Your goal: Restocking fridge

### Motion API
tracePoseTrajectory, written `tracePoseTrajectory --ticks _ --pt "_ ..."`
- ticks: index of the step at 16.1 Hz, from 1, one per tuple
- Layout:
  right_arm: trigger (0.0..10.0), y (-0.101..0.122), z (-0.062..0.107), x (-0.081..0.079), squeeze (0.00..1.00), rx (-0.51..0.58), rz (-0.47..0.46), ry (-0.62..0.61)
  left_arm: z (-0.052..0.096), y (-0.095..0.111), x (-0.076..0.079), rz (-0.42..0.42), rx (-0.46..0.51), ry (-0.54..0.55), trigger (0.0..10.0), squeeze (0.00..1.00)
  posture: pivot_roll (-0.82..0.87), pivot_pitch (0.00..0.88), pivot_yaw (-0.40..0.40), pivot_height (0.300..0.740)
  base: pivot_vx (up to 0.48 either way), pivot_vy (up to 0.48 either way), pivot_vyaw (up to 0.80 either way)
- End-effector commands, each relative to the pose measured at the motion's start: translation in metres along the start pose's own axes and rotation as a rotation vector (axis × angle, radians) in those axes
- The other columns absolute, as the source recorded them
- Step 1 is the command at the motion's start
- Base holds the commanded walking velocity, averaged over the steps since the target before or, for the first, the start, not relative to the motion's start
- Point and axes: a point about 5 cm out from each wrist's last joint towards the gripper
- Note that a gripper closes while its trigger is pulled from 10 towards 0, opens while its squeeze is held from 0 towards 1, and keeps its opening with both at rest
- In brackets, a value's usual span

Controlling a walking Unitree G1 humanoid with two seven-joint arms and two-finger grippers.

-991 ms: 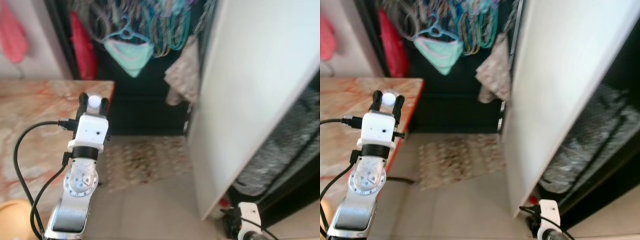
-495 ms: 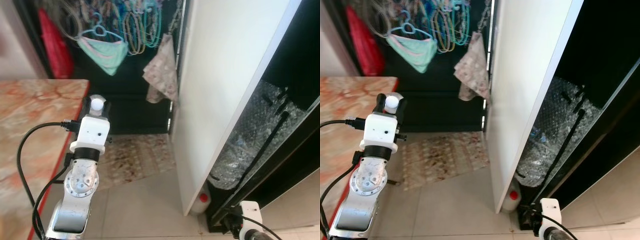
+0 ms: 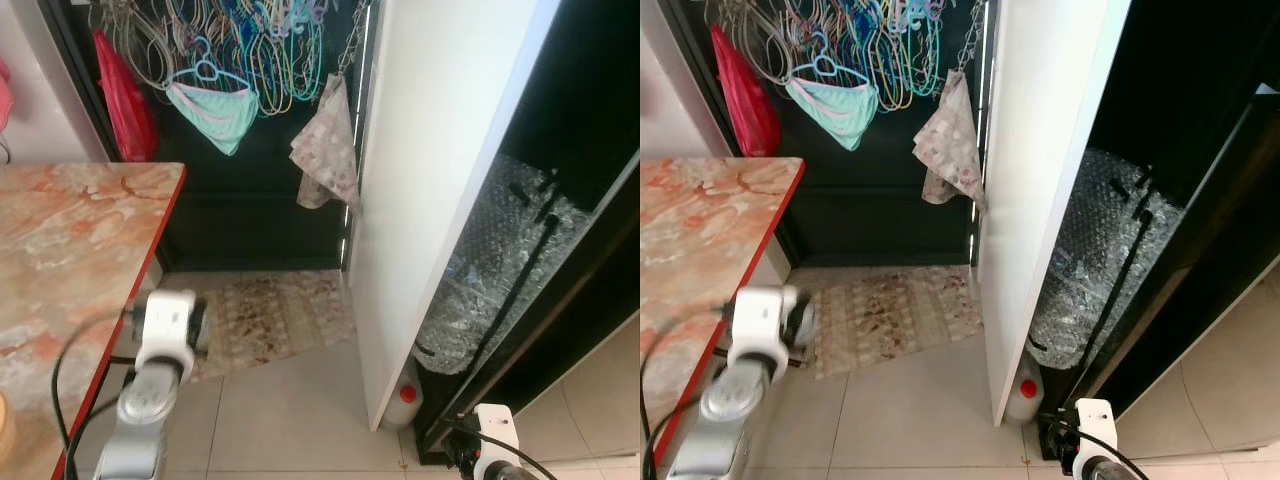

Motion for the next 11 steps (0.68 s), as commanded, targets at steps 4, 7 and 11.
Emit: tracePoseTrajectory --ticks 4,7,11 --pt "10.0 0.0 0.0 0.0 0.0 0.001 0.018 0.01 0.007 -0.062 0.0 0.005 -0.208 -0.063 10.0 0.0 0.08 0.024 -0.018 0.74 0.0 0.0 0.0" --pt "10.0 0.0 0.0 -0.001 0.0 0.008 0.006 0.004 0.024 -0.109 0.012 0.045 -0.402 -0.086 10.0 0.0 0.09 0.027 -0.019 0.74 0.0 0.0 0.0" --pt "10.0 0.0 0.001 0.0 0.0 0.017 -0.002 -0.002 0.047 -0.141 0.022 0.069 -0.55 -0.082 10.0 0.0 0.07 0.029 -0.018 0.74 0.0 0.0 0.0"
Point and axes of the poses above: a point about 5 cm out from each wrist's last joint towards the gripper, its own z axis pointing back from the gripper into the wrist, its own y axis along the axis of the wrist's last joint, x = y × z, and after that the axes turned 3 degrees about -z, right-handed
